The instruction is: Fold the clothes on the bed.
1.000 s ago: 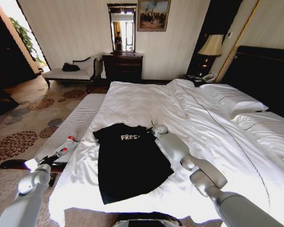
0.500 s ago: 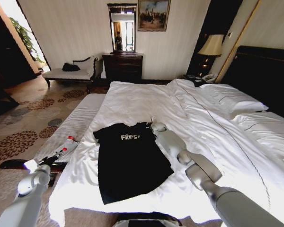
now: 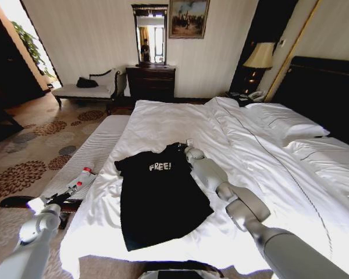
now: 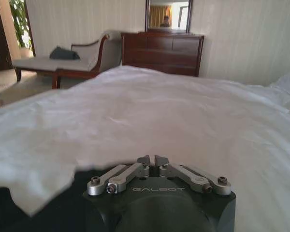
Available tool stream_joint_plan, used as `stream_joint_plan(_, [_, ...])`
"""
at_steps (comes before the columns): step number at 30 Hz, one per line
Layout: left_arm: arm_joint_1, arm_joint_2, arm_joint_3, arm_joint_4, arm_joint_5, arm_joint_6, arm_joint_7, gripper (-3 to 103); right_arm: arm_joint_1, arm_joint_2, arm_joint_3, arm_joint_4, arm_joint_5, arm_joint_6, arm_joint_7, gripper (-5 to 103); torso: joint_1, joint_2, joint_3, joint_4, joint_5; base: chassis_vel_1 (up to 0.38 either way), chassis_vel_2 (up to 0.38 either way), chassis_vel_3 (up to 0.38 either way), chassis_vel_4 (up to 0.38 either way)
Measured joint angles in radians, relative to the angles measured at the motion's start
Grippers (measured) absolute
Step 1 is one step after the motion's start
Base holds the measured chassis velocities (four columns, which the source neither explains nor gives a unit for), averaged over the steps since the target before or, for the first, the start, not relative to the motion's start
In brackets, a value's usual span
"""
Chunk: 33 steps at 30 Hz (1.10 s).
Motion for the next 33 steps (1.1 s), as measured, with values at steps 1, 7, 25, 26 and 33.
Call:
stream_joint_plan(1, [0.000, 0.000, 0.000, 0.000, 0.000, 0.000, 0.000, 100, 0.000, 0.000, 0.000, 0.000, 0.000, 0.000, 0.000, 4, 0.000, 0.000, 0.000, 0.0000, 0.0000, 0.000, 0.000, 0.000, 0.000])
stream_joint_plan(7, [0.033, 0.001, -0.017, -0.039, -0.016, 0.001, -0.001, 100, -0.035, -0.039, 0.041, 0.124, 0.035, 0.103, 0.038, 30, 0.000, 0.000, 0.000, 0.0003, 0.0001, 0.000, 0.000, 0.000, 0.000])
stream_joint_plan(25, [0.167, -0.009, -0.148, -0.290, -0.164, 0.016, 0.003, 100, -0.641, -0.538, 0.353, 1.160, 0.792, -0.419, 0.499, 95, 0.000, 0.000, 0.000, 0.0009, 0.0000, 0.000, 0.000, 0.000, 0.000])
stream_joint_plan(26, [0.166, -0.023, -0.155, -0.323, -0.189, 0.012, 0.003, 100, -0.732, -0.545, 0.420, 1.246, 0.863, -0.452, 0.545, 98, 0.000, 0.000, 0.000, 0.0006, 0.0003, 0.000, 0.000, 0.000, 0.000])
stream_joint_plan(33, [0.130, -0.060, -0.209, -0.531, -0.292, -0.058, 0.055, 100, -1.061, -0.480, 0.618, 1.520, 1.018, -0.526, 0.705, 100, 0.000, 0.000, 0.000, -0.0007, 0.0008, 0.000, 0.000, 0.000, 0.000])
